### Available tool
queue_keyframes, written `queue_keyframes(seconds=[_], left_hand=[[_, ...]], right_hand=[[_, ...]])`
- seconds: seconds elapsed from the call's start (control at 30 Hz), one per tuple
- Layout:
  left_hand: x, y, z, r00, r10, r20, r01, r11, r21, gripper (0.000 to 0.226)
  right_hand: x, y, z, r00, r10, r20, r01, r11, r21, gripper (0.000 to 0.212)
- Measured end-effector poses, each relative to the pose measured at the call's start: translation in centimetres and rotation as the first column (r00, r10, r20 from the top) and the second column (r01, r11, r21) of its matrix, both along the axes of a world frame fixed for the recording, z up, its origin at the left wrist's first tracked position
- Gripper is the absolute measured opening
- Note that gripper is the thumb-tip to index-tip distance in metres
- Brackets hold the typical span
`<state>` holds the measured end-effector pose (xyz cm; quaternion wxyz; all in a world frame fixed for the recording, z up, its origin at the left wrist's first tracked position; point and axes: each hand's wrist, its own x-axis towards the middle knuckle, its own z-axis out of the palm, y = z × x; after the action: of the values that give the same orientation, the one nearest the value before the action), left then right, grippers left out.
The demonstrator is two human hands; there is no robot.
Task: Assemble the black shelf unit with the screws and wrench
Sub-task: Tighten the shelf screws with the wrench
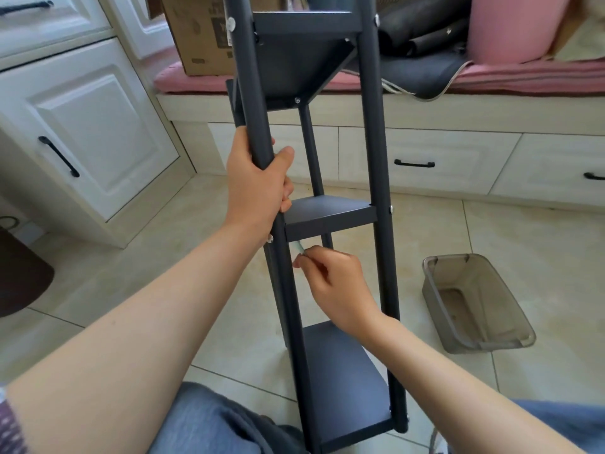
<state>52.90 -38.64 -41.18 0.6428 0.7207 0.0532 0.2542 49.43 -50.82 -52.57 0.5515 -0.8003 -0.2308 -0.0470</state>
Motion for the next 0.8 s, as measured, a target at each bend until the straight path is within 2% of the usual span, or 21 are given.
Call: queue_keyframes(seconds=[0.27,0.67,0.8], left_hand=[[-0.1,0.4,0.0,1.000,0.024,-0.006,-0.024,1.000,-0.004,0.020],[0.3,0.7,-0.2,1.000,0.007,-0.006,-0.007,1.000,-0.002,0.019],[0.4,0.5,-0.3,1.000,0.004,0.000,-0.004,1.000,0.009,0.019]], right_hand=[[0.4,-0.7,2.0,1.000,0.024,0.010,-0.022,0.992,-0.126,0.022],[0.3,0.6,0.4,0.992,-0.072,0.103,0.073,0.997,-0.006,0.017],[0.4,1.1,-0.3,0.990,-0.091,0.105,0.090,0.996,0.014,0.026]])
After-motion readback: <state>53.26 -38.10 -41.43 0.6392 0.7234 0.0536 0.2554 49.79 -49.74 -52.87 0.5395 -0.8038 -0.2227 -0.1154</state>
